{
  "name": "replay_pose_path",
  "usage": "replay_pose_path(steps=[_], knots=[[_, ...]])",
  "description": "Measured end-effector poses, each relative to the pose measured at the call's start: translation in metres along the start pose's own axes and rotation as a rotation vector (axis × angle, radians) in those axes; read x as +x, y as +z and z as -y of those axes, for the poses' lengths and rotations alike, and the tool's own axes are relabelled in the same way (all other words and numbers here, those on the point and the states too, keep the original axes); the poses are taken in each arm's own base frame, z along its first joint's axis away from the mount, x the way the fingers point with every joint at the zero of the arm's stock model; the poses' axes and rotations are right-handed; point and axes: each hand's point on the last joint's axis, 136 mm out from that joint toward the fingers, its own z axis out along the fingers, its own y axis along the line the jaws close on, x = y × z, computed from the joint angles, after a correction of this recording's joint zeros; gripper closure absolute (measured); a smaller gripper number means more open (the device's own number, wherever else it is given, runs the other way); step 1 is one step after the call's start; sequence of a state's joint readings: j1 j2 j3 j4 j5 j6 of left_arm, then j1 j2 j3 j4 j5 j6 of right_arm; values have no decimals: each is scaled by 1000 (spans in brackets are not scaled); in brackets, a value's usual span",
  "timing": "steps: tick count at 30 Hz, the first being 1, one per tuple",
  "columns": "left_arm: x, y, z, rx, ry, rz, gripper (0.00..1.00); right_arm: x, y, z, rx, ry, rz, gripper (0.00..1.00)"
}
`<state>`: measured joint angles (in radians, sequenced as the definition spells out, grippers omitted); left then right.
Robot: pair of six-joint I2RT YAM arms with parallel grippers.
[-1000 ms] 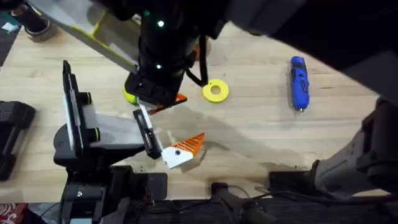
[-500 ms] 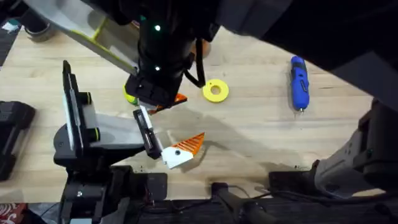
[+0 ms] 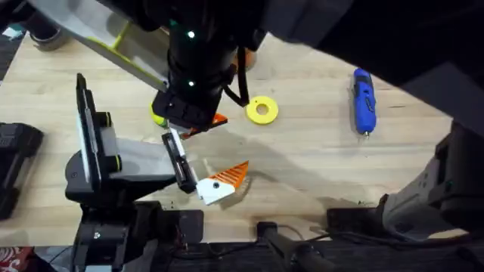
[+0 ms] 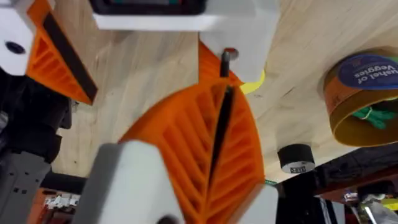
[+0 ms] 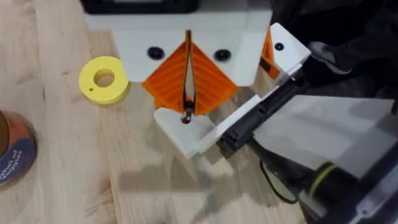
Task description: Pick up the gripper from the table and insert it into the empty holder that is missing its gripper. Then pick up a screw, insert it into the mounting hole, and use the screwdriver to tighten it. Finally, clean up the table by picking up the vegetable and placing it into the bucket.
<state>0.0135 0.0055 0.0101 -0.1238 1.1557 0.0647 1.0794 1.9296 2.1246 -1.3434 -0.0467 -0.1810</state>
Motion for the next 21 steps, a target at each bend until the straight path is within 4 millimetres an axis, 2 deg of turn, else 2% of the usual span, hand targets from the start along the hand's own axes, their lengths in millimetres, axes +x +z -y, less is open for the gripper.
replay_pose_path(steps=[21], knots=[[0,0,0,0,0,0,16,1,0,0,0,0,-3,996]])
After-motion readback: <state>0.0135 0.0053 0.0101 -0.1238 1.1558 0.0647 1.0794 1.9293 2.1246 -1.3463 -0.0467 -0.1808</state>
